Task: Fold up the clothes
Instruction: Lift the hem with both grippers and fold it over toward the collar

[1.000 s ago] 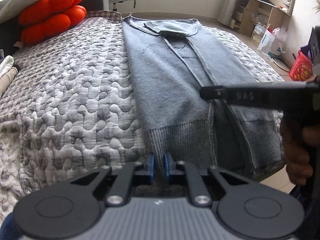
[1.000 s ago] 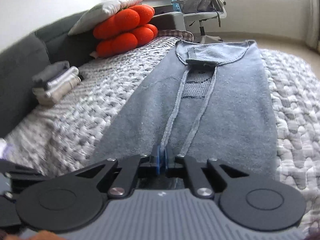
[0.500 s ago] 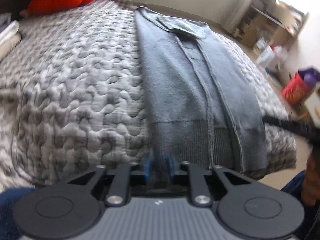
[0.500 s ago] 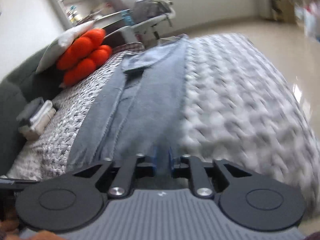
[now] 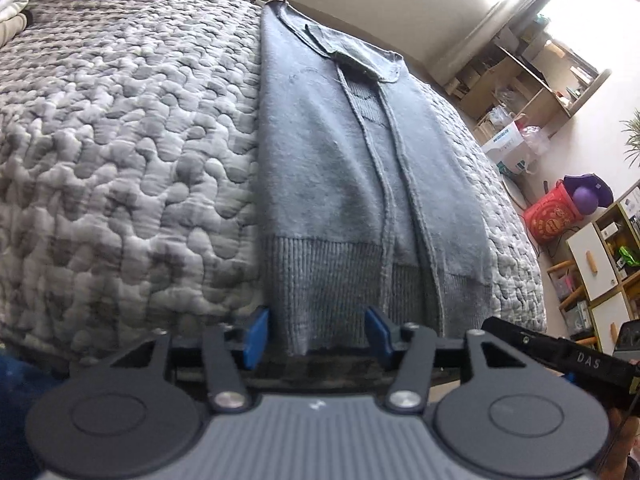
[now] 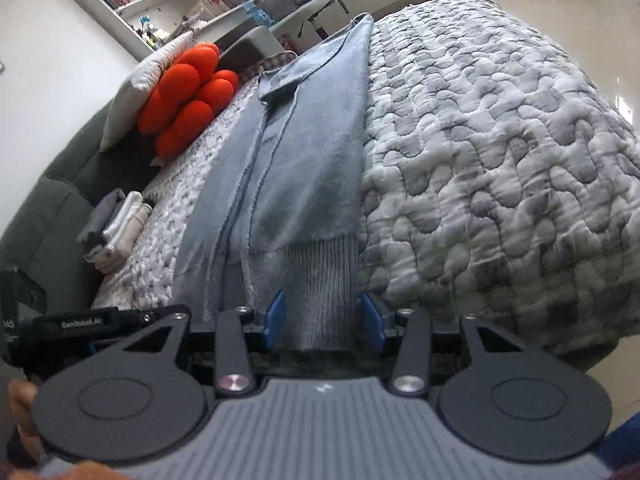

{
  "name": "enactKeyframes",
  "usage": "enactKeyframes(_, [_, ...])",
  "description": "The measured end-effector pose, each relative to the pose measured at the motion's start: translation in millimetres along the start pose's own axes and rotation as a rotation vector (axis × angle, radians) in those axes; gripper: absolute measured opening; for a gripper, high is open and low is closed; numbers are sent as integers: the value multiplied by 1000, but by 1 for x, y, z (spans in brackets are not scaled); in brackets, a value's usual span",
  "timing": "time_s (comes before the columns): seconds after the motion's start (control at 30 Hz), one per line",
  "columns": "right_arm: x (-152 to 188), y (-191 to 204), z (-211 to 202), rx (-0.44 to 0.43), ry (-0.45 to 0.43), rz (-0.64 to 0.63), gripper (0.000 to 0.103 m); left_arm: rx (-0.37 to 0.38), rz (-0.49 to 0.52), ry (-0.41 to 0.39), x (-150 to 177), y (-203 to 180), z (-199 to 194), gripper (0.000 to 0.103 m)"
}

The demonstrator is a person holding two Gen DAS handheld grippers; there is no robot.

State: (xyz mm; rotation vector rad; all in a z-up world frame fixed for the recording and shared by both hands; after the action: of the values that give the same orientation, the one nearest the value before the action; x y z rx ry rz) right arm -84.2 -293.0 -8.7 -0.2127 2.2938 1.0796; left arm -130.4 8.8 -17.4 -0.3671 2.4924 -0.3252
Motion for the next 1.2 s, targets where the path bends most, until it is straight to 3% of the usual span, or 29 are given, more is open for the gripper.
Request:
enactKeyframes(0.1, [1, -2, 0, -29, 14, 18, 47, -1, 19, -8, -1, -3, 2, 48])
enactKeyframes(0.23, [1, -12, -3, -69, 26, 83, 46, 1, 41, -9, 1, -4, 0, 24])
enactKeyframes(0.3, [1, -11, -4, -66, 19, 80, 39, -1, 42, -5, 1, -4, 1, 10])
enactKeyframes(0.33, [1, -11, -4, -62, 16, 77, 28, -3, 46, -7, 1, -5, 1, 8])
enactKeyframes(0.37, [1, -11, -5, -59, 12, 71, 18, -14, 58, -14, 1, -7, 0, 7])
enactKeyframes(0.47, [2, -4, -11, -75, -27, 35, 11, -61, 105, -39, 2, -15, -7, 6])
enactKeyframes(0.63, [1, 3, -18, -113, -93, -5, 10, -70, 132, -61, -6, -22, -23, 6])
enactKeyframes(1.0, [-11, 0, -30, -181, -200, 29, 10, 14, 99, -107, -27, -34, -40, 6])
enactKeyframes(1.2, [-38, 8, -28, -215, -240, 9, 10, 47, 72, -132, -55, -38, -42, 6])
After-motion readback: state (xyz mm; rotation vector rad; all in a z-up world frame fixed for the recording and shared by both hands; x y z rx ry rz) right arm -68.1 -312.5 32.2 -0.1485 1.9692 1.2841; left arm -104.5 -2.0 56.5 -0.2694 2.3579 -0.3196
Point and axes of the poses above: each gripper's, at about its wrist camera, not at the fingertips, and z roughly the way its jaws point, y to its left, x to its underside, the point moved 1 cm from there along z, roughly the way its jaws point, and after that the axes turned 8 degrees about -x, right-handed, at the moved point
